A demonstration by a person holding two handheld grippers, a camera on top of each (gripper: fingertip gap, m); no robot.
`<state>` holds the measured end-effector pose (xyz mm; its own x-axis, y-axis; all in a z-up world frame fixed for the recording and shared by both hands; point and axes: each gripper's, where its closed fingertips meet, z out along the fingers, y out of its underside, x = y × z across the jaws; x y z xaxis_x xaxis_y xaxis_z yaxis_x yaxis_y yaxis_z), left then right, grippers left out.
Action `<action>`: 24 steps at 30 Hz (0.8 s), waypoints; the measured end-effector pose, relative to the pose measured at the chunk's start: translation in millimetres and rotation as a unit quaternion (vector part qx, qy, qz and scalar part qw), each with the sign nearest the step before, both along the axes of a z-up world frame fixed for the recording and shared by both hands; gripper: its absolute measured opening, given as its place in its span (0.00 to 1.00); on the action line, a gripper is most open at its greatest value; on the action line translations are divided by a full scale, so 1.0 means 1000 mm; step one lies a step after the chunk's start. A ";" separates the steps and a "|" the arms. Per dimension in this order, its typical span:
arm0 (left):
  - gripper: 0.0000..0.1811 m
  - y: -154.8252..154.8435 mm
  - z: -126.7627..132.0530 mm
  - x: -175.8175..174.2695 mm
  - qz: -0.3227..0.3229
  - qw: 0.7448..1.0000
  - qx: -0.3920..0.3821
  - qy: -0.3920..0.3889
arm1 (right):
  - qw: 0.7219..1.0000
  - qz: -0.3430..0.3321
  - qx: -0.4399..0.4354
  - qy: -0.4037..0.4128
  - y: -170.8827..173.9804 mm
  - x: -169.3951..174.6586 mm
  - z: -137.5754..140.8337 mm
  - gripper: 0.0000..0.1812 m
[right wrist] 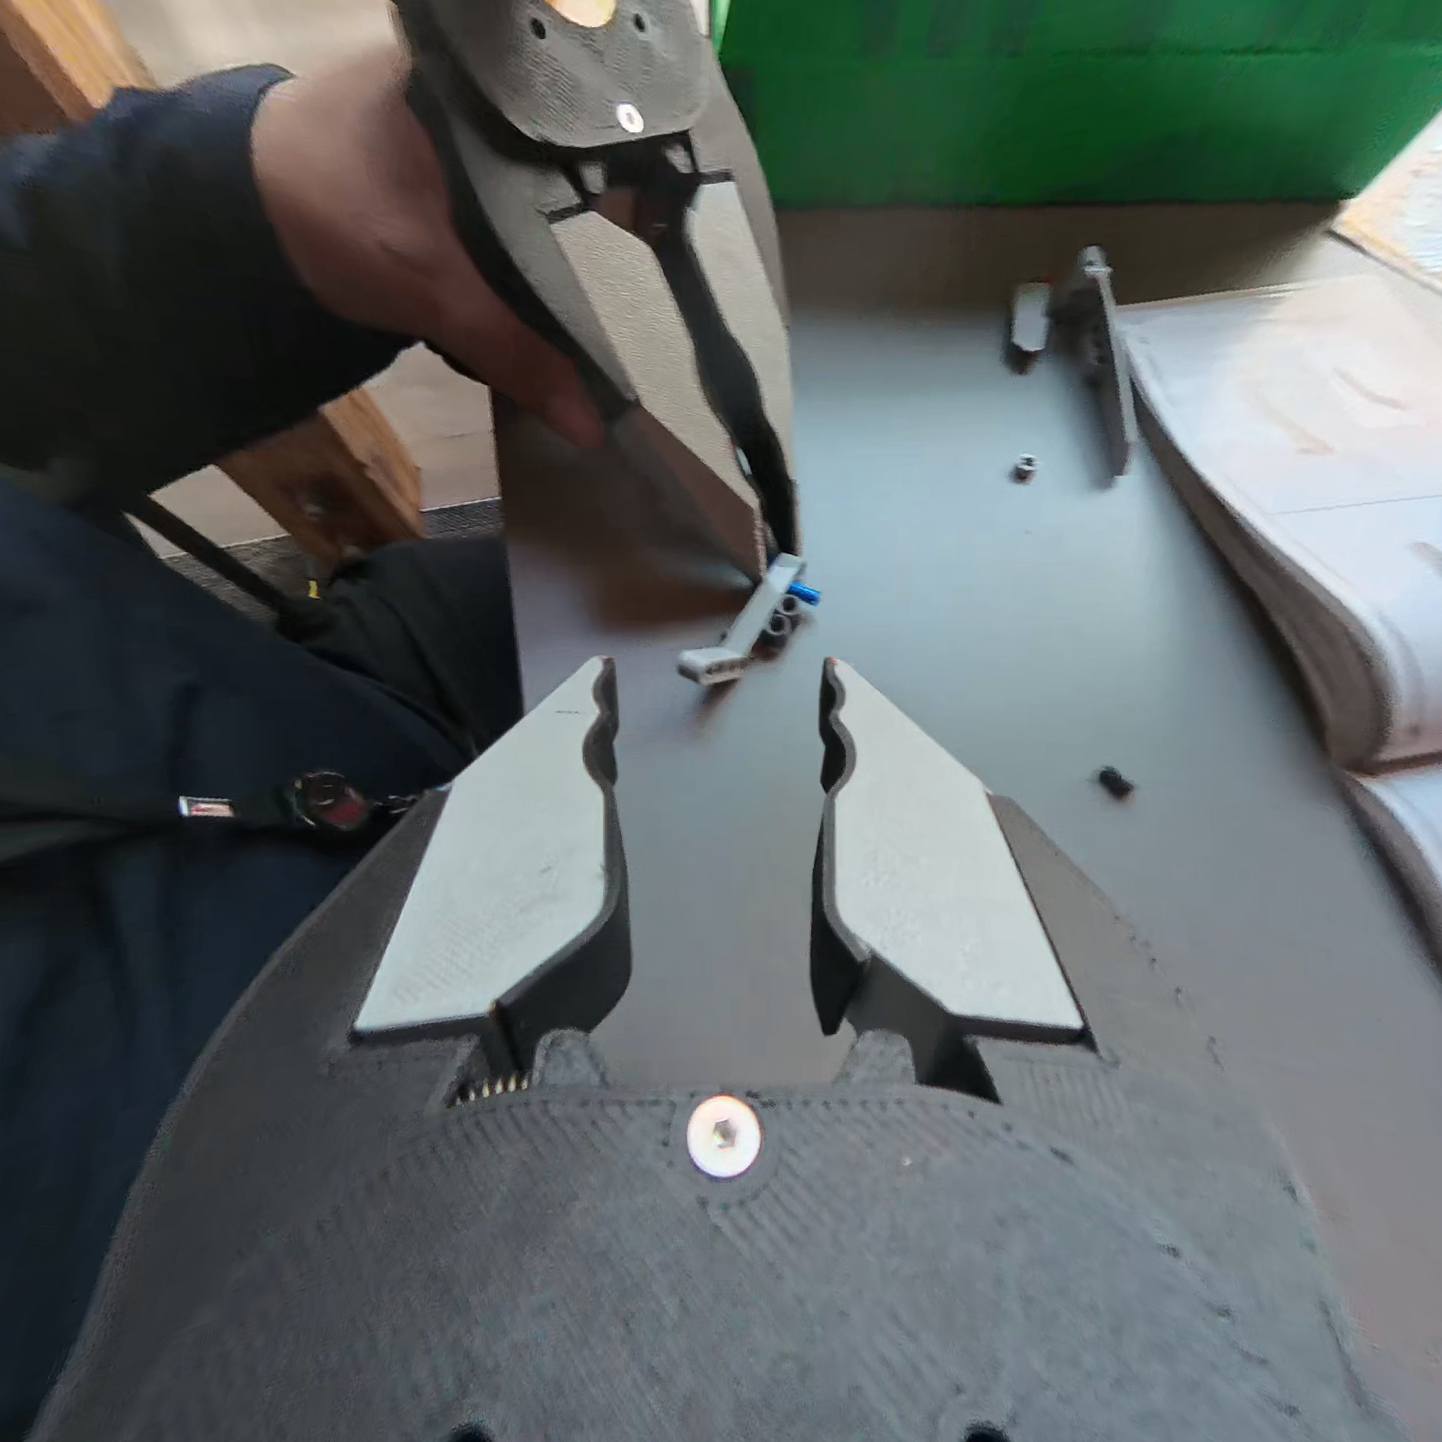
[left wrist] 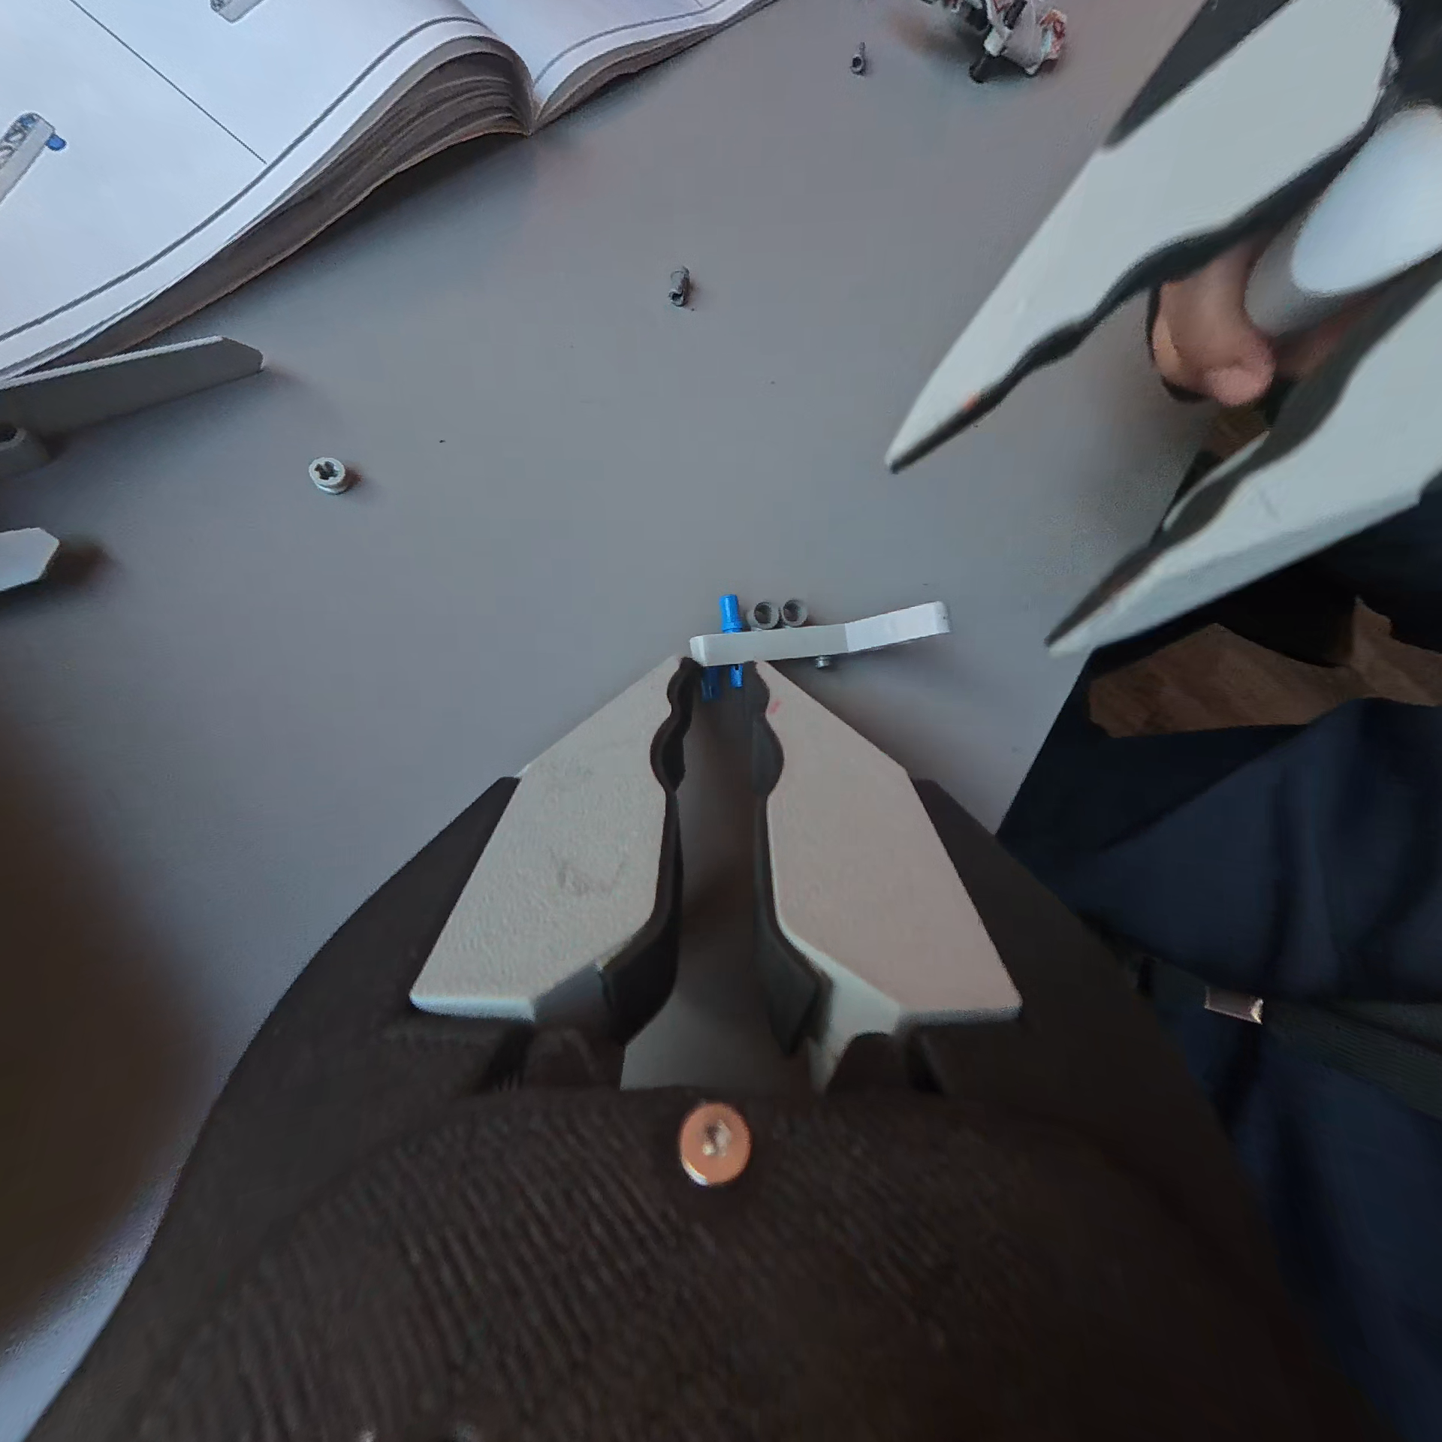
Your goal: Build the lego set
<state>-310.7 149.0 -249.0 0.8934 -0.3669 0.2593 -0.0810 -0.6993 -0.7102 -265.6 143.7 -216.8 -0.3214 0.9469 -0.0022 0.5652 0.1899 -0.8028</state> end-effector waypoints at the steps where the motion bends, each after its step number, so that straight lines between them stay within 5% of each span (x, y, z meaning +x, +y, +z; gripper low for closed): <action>1: 0.05 0.000 0.000 0.002 0.001 1.000 -0.001 -0.003 | 1.000 0.002 -0.002 -0.004 -0.006 -0.002 -0.003 0.26; 6: 0.06 -0.005 0.000 0.011 -0.005 1.000 0.004 -0.007 | 0.997 -0.039 0.063 -0.035 0.005 -0.014 -0.022 0.15; 13: 0.12 -0.012 0.016 0.023 -0.069 0.996 0.032 -0.039 | 0.987 0.002 0.151 -0.060 0.017 -0.010 -0.028 0.03; 24: 0.07 -0.005 0.017 0.030 -0.109 0.993 0.034 -0.019 | 0.986 0.058 0.129 -0.085 0.017 -0.005 -0.023 0.11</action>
